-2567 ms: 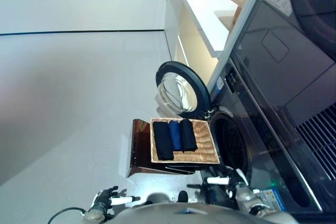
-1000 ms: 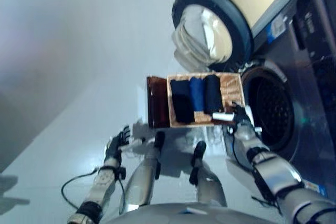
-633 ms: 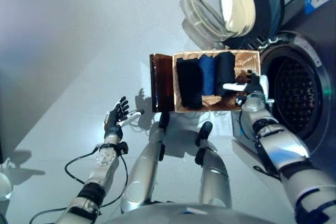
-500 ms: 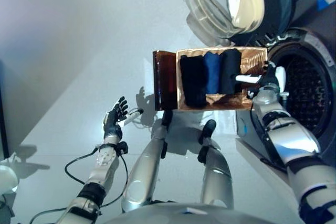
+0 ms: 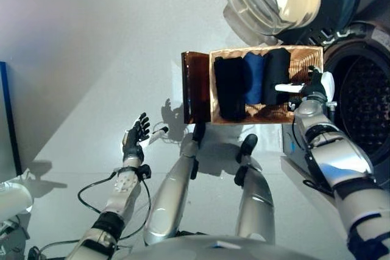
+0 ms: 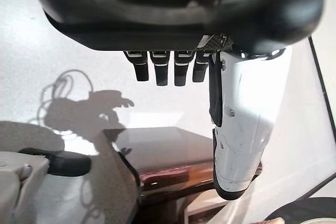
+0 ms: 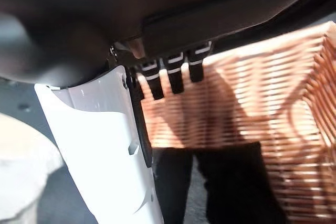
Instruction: Pick up the clothes and place them into the washing machine
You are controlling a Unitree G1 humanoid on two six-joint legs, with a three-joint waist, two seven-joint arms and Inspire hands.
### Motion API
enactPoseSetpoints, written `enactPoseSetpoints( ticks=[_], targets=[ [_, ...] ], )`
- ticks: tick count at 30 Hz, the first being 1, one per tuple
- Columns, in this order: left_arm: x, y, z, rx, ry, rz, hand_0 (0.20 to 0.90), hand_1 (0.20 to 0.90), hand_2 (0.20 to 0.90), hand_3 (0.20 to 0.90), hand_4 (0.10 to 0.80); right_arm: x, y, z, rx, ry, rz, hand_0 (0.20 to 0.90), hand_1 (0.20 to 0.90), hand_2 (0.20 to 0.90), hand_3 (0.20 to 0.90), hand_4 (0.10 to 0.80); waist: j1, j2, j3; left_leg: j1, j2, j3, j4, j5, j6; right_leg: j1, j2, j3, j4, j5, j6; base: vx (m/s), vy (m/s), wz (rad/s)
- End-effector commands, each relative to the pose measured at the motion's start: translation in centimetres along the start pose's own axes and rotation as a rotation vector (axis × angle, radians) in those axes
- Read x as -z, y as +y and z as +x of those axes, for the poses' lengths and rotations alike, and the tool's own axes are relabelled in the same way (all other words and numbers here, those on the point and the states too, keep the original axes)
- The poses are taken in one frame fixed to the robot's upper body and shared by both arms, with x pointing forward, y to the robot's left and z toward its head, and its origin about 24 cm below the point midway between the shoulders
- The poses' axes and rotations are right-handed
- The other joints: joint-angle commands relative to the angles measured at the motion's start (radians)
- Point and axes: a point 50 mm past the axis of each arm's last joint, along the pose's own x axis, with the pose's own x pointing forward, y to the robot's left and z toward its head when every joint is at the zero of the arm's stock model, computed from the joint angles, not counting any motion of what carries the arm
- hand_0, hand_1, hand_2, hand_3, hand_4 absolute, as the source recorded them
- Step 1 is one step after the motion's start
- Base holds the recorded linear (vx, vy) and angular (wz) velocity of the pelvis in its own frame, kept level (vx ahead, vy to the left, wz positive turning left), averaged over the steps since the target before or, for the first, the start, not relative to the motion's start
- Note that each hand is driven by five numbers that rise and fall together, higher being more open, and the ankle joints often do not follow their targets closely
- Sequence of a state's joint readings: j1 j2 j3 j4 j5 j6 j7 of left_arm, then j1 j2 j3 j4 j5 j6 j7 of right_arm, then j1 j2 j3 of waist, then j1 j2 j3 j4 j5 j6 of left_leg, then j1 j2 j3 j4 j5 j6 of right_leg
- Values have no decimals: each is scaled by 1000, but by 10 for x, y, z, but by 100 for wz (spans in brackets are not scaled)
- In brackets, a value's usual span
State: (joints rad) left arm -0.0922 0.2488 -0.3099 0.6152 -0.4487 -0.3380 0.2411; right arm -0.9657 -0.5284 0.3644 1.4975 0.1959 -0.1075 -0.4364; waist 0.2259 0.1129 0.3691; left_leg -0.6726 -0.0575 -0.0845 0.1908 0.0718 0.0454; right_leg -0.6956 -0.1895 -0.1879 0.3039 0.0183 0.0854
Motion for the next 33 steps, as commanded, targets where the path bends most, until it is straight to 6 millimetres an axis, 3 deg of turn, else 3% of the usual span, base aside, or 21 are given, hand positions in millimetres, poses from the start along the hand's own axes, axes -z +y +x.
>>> enactPoseSetpoints(
  ticks=[1, 5, 6, 7, 8, 10, 13, 15, 19, 22, 33],
  targets=[
    [-26, 8, -3, -28, -159, -42, 900, 900, 900, 900, 800, -27, -37, 13, 146, -97, -36, 900, 900, 900, 900, 800, 8, 28, -28, -72, -29, -3, 60, -55, -70, 46, -3, 25, 23, -68, -10, -83, 37, 4],
    [-37, 3, -4, -3, -209, -44, 900, 900, 900, 900, 800, -29, -47, 15, 175, -94, -43, 900, 900, 900, 900, 800, 22, 33, -19, -84, -37, -9, 76, -85, -72, 36, -13, 26, 45, -101, -5, 56, 2, 10],
    [-39, 2, -4, -1, -220, -48, 900, 900, 900, 900, 800, -30, -49, 16, 180, -93, -47, 823, 823, 823, 823, 745, 26, 35, -17, -92, -39, -10, 78, -85, -71, 29, -15, 26, 49, -101, -5, 0, 0, 0],
    [-41, 1, -3, -1, -230, -50, 900, 900, 900, 900, 800, -29, -51, 16, 183, -91, -49, 628, 628, 628, 628, 606, 29, 38, -16, -98, -42, -12, 81, -84, -71, 21, -17, 25, 56, -103, -5, 0, 0, 0],
    [-43, 0, -3, 4, -238, -51, 900, 900, 900, 900, 800, -30, -52, 17, 186, -92, -47, 538, 538, 538, 538, 541, 32, 40, -14, -105, -44, -14, 84, -84, -70, 16, -18, 25, 59, -104, -5, 0, 0, 0],
    [-47, -1, -2, 5, -253, -54, 900, 900, 900, 900, 800, -32, -56, 18, 194, -92, -46, 483, 483, 483, 483, 502, 41, 42, -10, -114, -45, -15, 84, -82, -70, 8, -23, 20, 67, -104, -2, 13, 22, 7],
    [-49, -3, -2, 8, -263, -60, 900, 900, 900, 900, 800, -33, -59, 18, 198, -93, -42, 466, 466, 466, 466, 490, 46, 46, -9, -129, -47, -16, 92, -82, -69, -5, -29, 16, 78, -107, -1, 12, 15, 5],
    [-47, -2, -1, 0, -253, -54, 900, 900, 900, 900, 800, -32, -60, 19, 200, -89, -45, 373, 373, 373, 373, 424, 55, 50, -10, -136, -52, -20, 97, -81, -69, -13, -33, 12, 95, -117, -1, 32, 19, 8],
    [-45, 0, -2, -7, -245, -54, 900, 900, 900, 900, 800, -31, -61, 19, 202, -84, -54, 324, 324, 324, 324, 388, 66, 54, -16, -144, -60, -23, 102, -82, -69, -13, -41, 2, 100, -119, 0, 28, 6, 14],
    [-42, 1, -3, -17, -236, -56, 900, 900, 900, 900, 800, -27, -62, 19, 205, -68, -59, 211, 211, 211, 211, 308, 79, 62, -26, -141, -65, -29, 100, -78, -70, -12, -48, -1, 108, -124, 1, 22, 7, 2],
    [-30, 6, -7, -31, -186, -34, 900, 900, 900, 900, 800, -4, -67, 18, 217, 4, -121, 200, 200, 200, 200, 300, 79, 75, -39, -101, -65, -31, 89, -73, -68, 16, -44, 5, 116, -132, -7, 6, 3, 5]
  ],
)
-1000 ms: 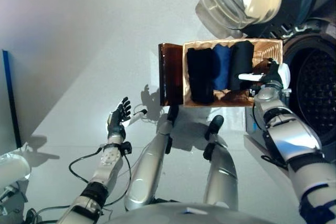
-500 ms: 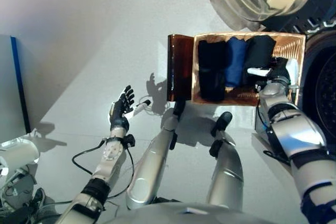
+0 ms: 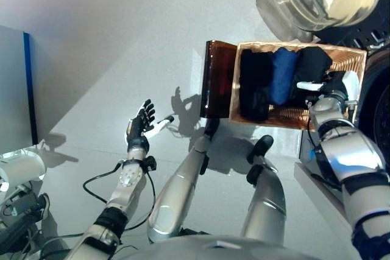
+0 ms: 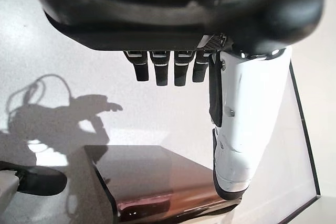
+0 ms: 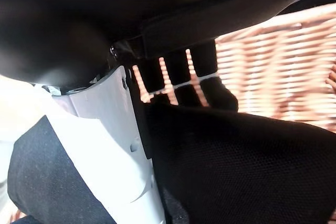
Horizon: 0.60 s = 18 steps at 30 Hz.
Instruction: Pick up the clothes and place them into the washing machine
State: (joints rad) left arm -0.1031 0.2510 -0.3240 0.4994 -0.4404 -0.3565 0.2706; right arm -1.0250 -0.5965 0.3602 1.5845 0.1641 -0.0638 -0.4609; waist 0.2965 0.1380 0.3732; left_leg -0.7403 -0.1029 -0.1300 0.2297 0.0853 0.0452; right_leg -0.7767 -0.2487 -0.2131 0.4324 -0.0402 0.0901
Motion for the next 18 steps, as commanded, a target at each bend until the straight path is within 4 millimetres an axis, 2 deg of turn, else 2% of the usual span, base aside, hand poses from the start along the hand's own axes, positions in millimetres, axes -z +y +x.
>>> enactPoseSetpoints(
  ticks=[1, 7, 8, 10, 11, 13, 15, 16, 17, 18],
  targets=[
    [-4, 20, -11, -67, -59, 6, 900, 900, 900, 900, 800, -5, -32, 11, 106, -59, -56, 200, 200, 200, 200, 300, 5, 50, -45, -24, -18, 16, 47, -86, -68, 104, 16, 32, -16, -73, -12, -6, 3, -5],
    [6, 25, -15, -72, -12, 7, 900, 900, 900, 900, 800, 7, -36, 12, 121, -33, 10, 200, 200, 200, 200, 300, -32, 45, -61, 50, -4, 38, 6, -78, -70, 169, 28, 49, -67, -54, -12, -20, 8, -12],
    [7, 26, -15, -74, -7, 4, 900, 900, 900, 900, 800, 7, -35, 12, 119, -34, 25, 200, 200, 200, 200, 300, -35, 51, -59, 51, 1, 43, -3, -47, -66, 169, 32, 46, -84, -20, -17, -102, 43, -12],
    [9, 28, -16, -78, 4, 10, 900, 900, 900, 900, 800, 8, -32, 11, 111, -47, 80, 200, 200, 200, 200, 300, -52, 47, -63, 74, 6, 51, -16, -45, -66, 191, 36, 56, -105, -12, -16, -63, 29, -17],
    [11, 30, -16, -89, 13, 3, 900, 900, 900, 900, 800, 11, -26, 8, 106, -43, 209, 200, 200, 200, 200, 300, -73, 45, -64, 98, 9, 59, -29, -44, -66, 214, 40, 64, -126, -5, -14, -26, 9, -28],
    [12, 32, -16, -98, 19, 2, 900, 900, 900, 900, 800, 12, -21, 6, 104, -45, 267, 200, 200, 200, 200, 300, -82, 44, -63, 110, 12, 62, -35, -43, -66, 223, 42, 67, -135, -3, -13, -21, 10, -28],
    [17, 33, -18, -110, 35, -6, 900, 900, 900, 900, 800, 16, -4, -4, 97, -19, 483, 200, 200, 200, 200, 300, -109, 44, -65, 130, 16, 72, -42, -46, -62, 235, 50, 82, -149, -1, -13, -14, 16, -26],
    [17, 33, -18, -110, 36, -5, 900, 900, 900, 900, 800, 17, -3, -4, 97, -18, 483, 200, 200, 200, 200, 300, -108, 43, -65, 131, 16, 73, -43, -46, -62, 236, 50, 82, -150, -1, -13, -21, 17, -16],
    [21, 32, -19, -114, 51, -13, 900, 900, 900, 900, 800, 25, 11, -13, 84, 27, 603, 200, 200, 200, 200, 300, -121, 47, -65, 136, 17, 79, -41, -50, -60, 235, 53, 91, -152, 2, -13, -13, 12, -15],
    [21, 33, -19, -114, 52, -12, 900, 900, 900, 900, 800, 26, 11, -13, 84, 28, 603, 200, 200, 200, 200, 300, -120, 46, -66, 136, 17, 79, -41, -50, -60, 235, 53, 92, -152, 2, -13, -34, 26, -20]
  ],
)
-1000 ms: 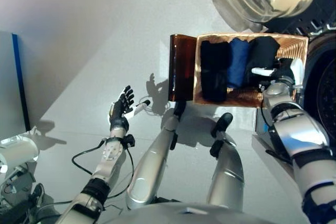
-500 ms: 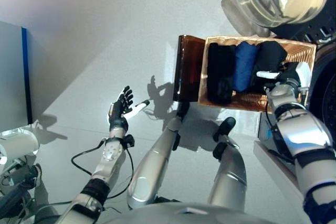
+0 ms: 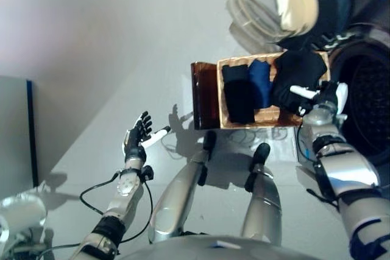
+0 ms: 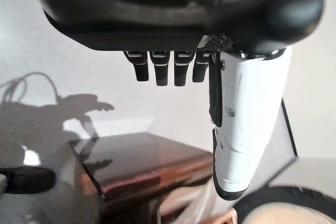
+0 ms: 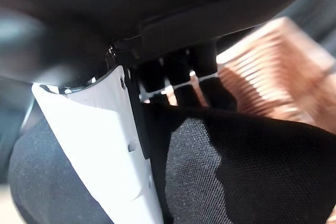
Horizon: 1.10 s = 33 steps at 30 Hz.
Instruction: Pick up the clothes and place them into the washing machine
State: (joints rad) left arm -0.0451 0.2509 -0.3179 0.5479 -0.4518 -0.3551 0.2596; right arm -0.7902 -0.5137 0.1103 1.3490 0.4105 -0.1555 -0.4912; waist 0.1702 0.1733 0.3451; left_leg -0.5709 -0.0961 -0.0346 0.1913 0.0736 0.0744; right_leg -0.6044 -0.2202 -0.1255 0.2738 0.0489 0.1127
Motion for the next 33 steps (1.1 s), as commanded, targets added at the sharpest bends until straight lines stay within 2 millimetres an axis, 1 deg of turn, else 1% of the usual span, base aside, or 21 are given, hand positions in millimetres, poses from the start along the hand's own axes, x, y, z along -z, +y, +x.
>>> enactPoseSetpoints(
  ticks=[1, 2, 3, 4, 7, 8, 11, 14, 15, 16, 17, 18, 20, 21, 23, 24, 25, 26, 28, 30, 33],
  targets=[
    [-1, 17, -4, -78, -43, -45, 900, 900, 900, 900, 800, -13, -7, -2, 82, -90, 320, 200, 200, 200, 200, 300, -5, 17, -36, -34, 11, -7, 0, -42, -88, 61, 24, 11, 4, -88, -36, -32, 20, -28],
    [-2, 16, -3, -77, -48, -50, 900, 900, 900, 900, 800, -9, 0, -8, 83, -73, 435, 200, 200, 200, 200, 300, -12, 22, -35, -36, 13, -2, 4, -44, -86, 58, 25, 14, 4, -88, -36, -32, 21, -22],
    [-2, 16, -3, -77, -48, -50, 900, 900, 900, 900, 800, -9, 0, -8, 83, -73, 435, 200, 200, 200, 200, 300, -12, 22, -35, -36, 13, -2, 4, -44, -86, 58, 25, 14, 4, -88, -36, -34, 11, -29],
    [-2, 11, -4, -67, -55, -57, 900, 900, 900, 900, 800, 2, 8, -18, 107, -23, 648, 200, 200, 200, 200, 300, -19, 31, -34, -38, 14, 3, 6, -48, -84, 51, 26, 20, 5, -90, -36, -31, 11, -26],
    [4, 5, -6, -58, -39, -58, 900, 900, 900, 900, 800, 8, 14, -28, 211, 34, 929, 200, 200, 200, 200, 300, -23, 51, -35, -43, 11, 9, 11, -55, -78, 38, 24, 27, 11, -94, -34, -21, 41, -15],
    [6, 1, -7, -50, -31, -68, 900, 900, 900, 900, 800, 5, 19, -32, 227, 46, 1015, 200, 200, 200, 200, 300, -25, 60, -35, -47, 10, 12, 13, -58, -76, 30, 24, 32, 14, -94, -33, -13, 51, -18],
    [5, -4, -8, -35, -42, -88, 900, 900, 900, 900, 800, -8, 16, -32, 289, 23, 1122, 200, 200, 200, 200, 300, -24, 83, -38, -62, 8, 20, 21, -61, -74, 12, 20, 39, 22, -96, -32, -16, 37, -14],
    [7, -8, -10, -8, -31, -78, 900, 900, 900, 900, 800, -24, 6, -27, 362, 0, 1218, 200, 200, 200, 200, 300, -23, 99, -43, -70, 6, 22, 21, -63, -75, 2, 18, 44, 28, -101, -31, -5, 22, -2],
    [8, -6, -11, -9, -25, -72, 900, 900, 900, 900, 800, -35, -4, -22, 412, -15, 1255, 200, 200, 200, 200, 300, -22, 106, -44, -75, 2, 25, 25, -66, -74, -4, 19, 46, 32, -101, -30, -1, 35, 2],
    [7, -7, -10, -7, -27, -73, 900, 900, 900, 900, 800, -36, -5, -21, 414, -17, 1256, 200, 200, 200, 200, 300, -20, 106, -43, -76, 2, 26, 26, -66, -74, -6, 19, 47, 33, -101, -30, -11, 50, -1],
    [8, -3, -12, 1, -24, -59, 900, 900, 900, 900, 800, -66, -21, -14, 427, -101, 1282, 200, 200, 200, 200, 300, -14, 117, -45, -89, 1, 29, 33, -68, -74, -17, 18, 55, 33, -96, -29, 0, 0, 0],
    [7, -1, -11, -2, -28, -56, 900, 900, 900, 900, 800, -76, -27, -12, 428, -138, 1263, 200, 200, 200, 200, 300, -11, 121, -45, -96, 3, 32, 37, -69, -74, -22, 18, 57, 31, -95, -29, -12, 22, -12],
    [7, 3, -11, -8, -27, -38, 900, 900, 900, 900, 800, -105, -50, -6, 440, -245, 1243, 200, 200, 200, 200, 300, -4, 126, -51, -101, 6, 34, 38, -69, -76, -31, 18, 59, 30, -92, -27, 0, 0, -10],
    [6, 2, -11, -6, -28, -40, 900, 900, 900, 900, 800, -107, -51, -6, 441, -248, 1242, 200, 200, 200, 200, 300, -3, 128, -50, -102, 6, 35, 38, -70, -76, -32, 18, 60, 31, -92, -27, 0, 0, 0],
    [7, 11, -12, -18, -29, -23, 900, 900, 900, 900, 800, -152, -89, -2, 441, -419, 1210, 200, 200, 200, 200, 300, 5, 128, -62, -99, 7, 36, 28, -69, -80, -38, 20, 66, 28, -89, -26, 15, -2, 0],
    [6, 11, -12, -19, -31, -22, 900, 900, 900, 900, 800, -165, -100, -3, 447, -471, 1191, 200, 200, 200, 200, 300, 5, 129, -64, -99, 8, 38, 25, -68, -80, -41, 21, 70, 28, -88, -26, 0, 0, 0],
    [6, 10, -11, -18, -31, -24, 900, 900, 900, 900, 800, -167, -101, -3, 448, -474, 1190, 200, 200, 200, 200, 300, 6, 131, -64, -99, 8, 39, 25, -68, -80, -42, 22, 71, 28, -88, -26, 36, 28, -1],
    [7, 12, -11, -15, -30, -14, 900, 900, 900, 900, 800, -199, -124, -11, 456, -605, 1157, 200, 200, 200, 200, 300, 6, 126, -68, -100, 12, 48, 25, -70, -80, -51, 23, 77, 32, -88, -25, 39, 31, -3],
    [5, 14, -11, -15, -40, -16, 900, 900, 900, 900, 800, -229, -149, -23, 479, -736, 1140, 200, 200, 200, 200, 300, 4, 121, -72, -103, 12, 54, 27, -72, -82, -60, 24, 86, 36, -87, -24, 36, 16, -6],
    [5, 17, -14, -20, -39, -13, 900, 900, 900, 900, 800, -253, -175, -34, 519, -834, 1099, 200, 200, 200, 200, 300, 3, 118, -77, -108, 13, 59, 26, -73, -84, -72, 24, 90, 45, -90, -25, 17, 23, -8],
    [3, 22, -15, -40, -50, -17, 900, 900, 900, 900, 800, -278, -194, -49, 544, -934, 1023, 200, 200, 200, 200, 300, -3, 114, -78, -118, 15, 69, 26, -72, -86, -97, 26, 100, 55, -90, -27, -3, 11, -17]
  ],
)
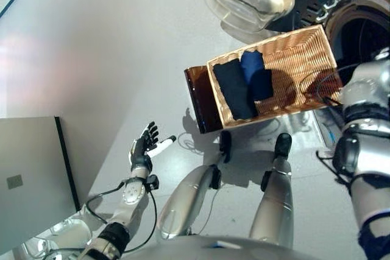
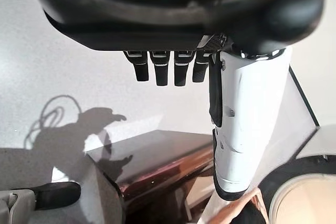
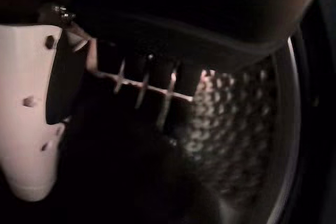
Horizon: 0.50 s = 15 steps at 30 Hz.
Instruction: Pick up the clothes and place them into the washing machine
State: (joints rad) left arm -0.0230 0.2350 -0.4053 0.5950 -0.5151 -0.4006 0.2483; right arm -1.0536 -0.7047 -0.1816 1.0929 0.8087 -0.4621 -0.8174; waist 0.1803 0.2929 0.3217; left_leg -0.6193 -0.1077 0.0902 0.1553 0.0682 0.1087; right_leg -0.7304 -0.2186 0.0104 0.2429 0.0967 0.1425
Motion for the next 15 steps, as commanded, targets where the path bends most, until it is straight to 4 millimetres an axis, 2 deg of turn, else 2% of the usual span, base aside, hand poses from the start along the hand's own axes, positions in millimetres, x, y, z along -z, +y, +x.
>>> enactPoseSetpoints(
  ticks=[1, 3, 6, 7, 8, 9, 10, 11, 12, 13, 14, 15],
  targets=[
    [-17, 32, -5, -84, -112, 9, 900, 900, 900, 900, 800, -159, 53, 4, -218, -569, 126, 200, 200, 200, 200, 300, -16, -5, -54, -76, 28, -52, 62, -66, -121, 22, 25, -34, 89, -139, -57, -7, -8, -11],
    [-18, 35, -4, -109, -117, -6, 900, 900, 900, 900, 800, -167, 59, -1, -239, -616, 99, 200, 200, 200, 200, 300, -19, -6, -53, -83, 29, -49, 61, -63, -122, 9, 28, -33, 97, -141, -59, -4, -10, -2],
    [-18, 36, -5, -129, -121, -17, 900, 900, 900, 900, 800, -168, 61, -2, -231, -635, 74, 200, 200, 200, 200, 300, -22, -5, -53, -88, 30, -47, 59, -62, -123, 1, 28, -34, 101, -142, -61, 1, -3, 1],
    [-20, 38, -5, -143, -129, -28, 900, 900, 900, 900, 800, -164, 61, -2, -215, -652, 5, 785, 785, 785, 785, 718, -22, -5, -54, -89, 30, -47, 57, -61, -124, -2, 31, -35, 105, -144, -62, 0, 0, 0],
    [-19, 40, -6, -152, -129, -25, 900, 900, 900, 900, 800, -160, 58, 4, -189, -656, -83, 900, 900, 900, 900, 800, -21, -6, -56, -88, 30, -48, 57, -61, -124, -3, 31, -36, 106, -144, -64, 0, 0, 0],
    [-19, 39, -6, -153, -129, -27, 900, 900, 900, 900, 800, -161, 60, 3, -191, -657, -84, 900, 900, 900, 900, 800, -22, -4, -56, -89, 30, -48, 56, -61, -124, -4, 31, -36, 107, -144, -64, 0, 0, 0],
    [-19, 45, -6, -174, -125, -17, 900, 900, 900, 900, 800, -154, 55, 21, -120, -712, -491, 900, 900, 900, 900, 800, -13, -18, -60, -89, 31, -43, 49, -55, -126, -7, 33, -36, 105, -138, -65, 0, 0, 0],
    [-21, 50, -4, -200, -120, -32, 900, 900, 900, 900, 800, -155, 60, 26, -105, -832, -926, 900, 900, 900, 900, 800, -15, -26, -57, -93, 33, -38, 47, -49, -126, -14, 35, -36, 105, -129, -67, 0, 0, 0],
    [-24, 52, -4, -201, -131, -29, 900, 900, 900, 900, 800, -154, 61, 29, -122, -866, -1111, 900, 900, 900, 900, 800, -18, -31, -55, -97, 36, -36, 45, -47, -127, -17, 38, -39, 101, -124, -69, 0, 0, 0],
    [-25, 53, -5, -203, -134, -54, 900, 900, 900, 900, 800, -152, 66, 27, -116, -932, -1276, 900, 900, 900, 900, 800, -20, -34, -55, -101, 38, -34, 46, -44, -128, -19, 40, -42, 99, -120, -71, 1, -24, -5],
    [-24, 53, -6, -211, -134, -68, 900, 900, 900, 900, 800, -147, 72, 21, -130, -987, -1329, 900, 900, 900, 900, 800, -26, -32, -53, -104, 39, -35, 47, -43, -128, -21, 42, -42, 99, -119, -72, 14, -21, -9],
    [-21, 54, -7, -220, -123, -69, 900, 900, 900, 900, 800, -144, 71, 22, -141, -952, -1307, 900, 900, 900, 900, 800, -29, -34, -53, -104, 38, -37, 47, -43, -129, -20, 44, -43, 98, -118, -72, 20, -17, -10]
  ],
)
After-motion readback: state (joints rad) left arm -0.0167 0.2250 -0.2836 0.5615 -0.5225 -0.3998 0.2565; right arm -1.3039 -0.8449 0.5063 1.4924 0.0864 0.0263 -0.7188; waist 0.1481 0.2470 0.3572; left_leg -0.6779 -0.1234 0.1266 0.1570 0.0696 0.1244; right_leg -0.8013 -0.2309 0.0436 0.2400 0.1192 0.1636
